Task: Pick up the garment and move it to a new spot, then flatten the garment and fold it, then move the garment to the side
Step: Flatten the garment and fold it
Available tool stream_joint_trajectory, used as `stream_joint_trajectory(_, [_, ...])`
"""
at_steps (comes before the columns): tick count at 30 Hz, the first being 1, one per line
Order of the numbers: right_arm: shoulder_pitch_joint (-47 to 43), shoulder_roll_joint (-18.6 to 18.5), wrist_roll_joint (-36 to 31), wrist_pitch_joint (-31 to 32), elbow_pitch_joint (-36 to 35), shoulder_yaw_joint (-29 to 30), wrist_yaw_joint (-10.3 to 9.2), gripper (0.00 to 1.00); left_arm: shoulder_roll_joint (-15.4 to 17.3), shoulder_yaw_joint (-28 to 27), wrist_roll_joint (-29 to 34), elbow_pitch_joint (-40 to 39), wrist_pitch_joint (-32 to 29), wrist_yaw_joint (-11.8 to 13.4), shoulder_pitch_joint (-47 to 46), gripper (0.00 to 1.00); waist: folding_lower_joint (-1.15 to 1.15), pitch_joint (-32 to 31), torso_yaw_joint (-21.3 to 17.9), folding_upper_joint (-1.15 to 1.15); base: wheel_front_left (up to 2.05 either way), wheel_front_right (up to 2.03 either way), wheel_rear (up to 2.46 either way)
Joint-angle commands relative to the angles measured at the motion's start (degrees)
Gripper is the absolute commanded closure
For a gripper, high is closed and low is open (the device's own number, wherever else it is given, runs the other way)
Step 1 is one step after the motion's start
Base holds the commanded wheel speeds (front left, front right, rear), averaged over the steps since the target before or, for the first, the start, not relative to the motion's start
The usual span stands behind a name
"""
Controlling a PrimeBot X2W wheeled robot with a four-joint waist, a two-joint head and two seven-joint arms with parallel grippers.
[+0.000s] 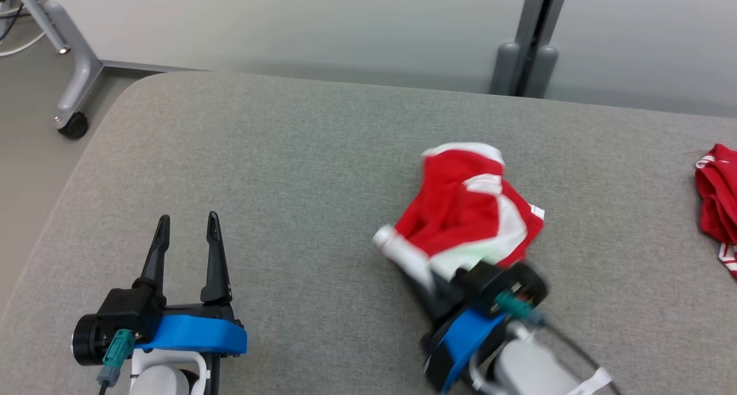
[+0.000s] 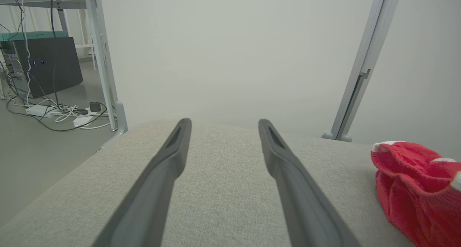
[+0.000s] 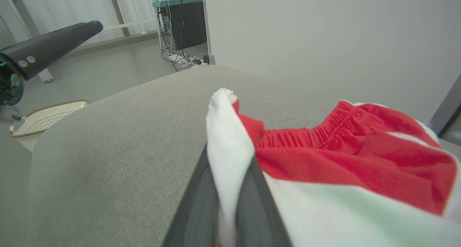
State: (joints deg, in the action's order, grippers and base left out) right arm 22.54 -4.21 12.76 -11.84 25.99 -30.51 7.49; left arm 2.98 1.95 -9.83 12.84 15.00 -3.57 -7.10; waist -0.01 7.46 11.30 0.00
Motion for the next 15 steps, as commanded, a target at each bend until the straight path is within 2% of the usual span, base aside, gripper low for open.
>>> stream_joint_trajectory(1, [-1.36,0.51,1.1,0.24,0.71,-3.0,0.01,1.0,-0.09,-0.14,-0.19,0.02,0.26,-0.21,0.11,0.0,0.01,0.35,0.61,0.0,0.0,0.0,0.0])
stream_joint_trajectory(4, [-2.3,0.93,2.49,0.03,3.66,-8.42,0.01,1.0,-0.11,0.05,-0.43,0.34,0.26,-0.32,-0.27,0.0,0.01,0.49,1.14,0.0,0.0,0.0,0.0])
stream_joint_trajectory(5, [-2.57,1.05,2.47,0.04,4.84,-10.16,0.01,0.62,-0.11,0.06,-0.49,0.41,0.26,-0.29,-0.34,0.0,0.01,0.46,1.23,0.0,0.0,0.0,0.0])
stream_joint_trajectory(6, [-2.71,1.16,2.69,-0.04,5.82,-11.77,0.01,0.0,-0.11,0.09,-0.54,0.52,0.26,-0.26,-0.4,0.0,0.01,0.4,1.29,0.0,0.0,0.0,0.0])
stream_joint_trajectory(11, [-2.32,1.26,4.92,-1.48,7.0,-14.66,0.01,0.0,-0.13,-0.21,-0.72,0.52,0.26,0.27,-0.17,0.0,0.01,0.12,0.78,0.0,0.0,0.0,0.0])
stream_joint_trajectory(15, [-0.6,1.3,5.65,-2.52,4.59,-14.49,0.01,0.0,-0.13,-0.53,-0.56,0.34,0.26,0.34,0.56,0.0,0.01,-0.39,-0.52,0.0,0.0,0.0,0.0])
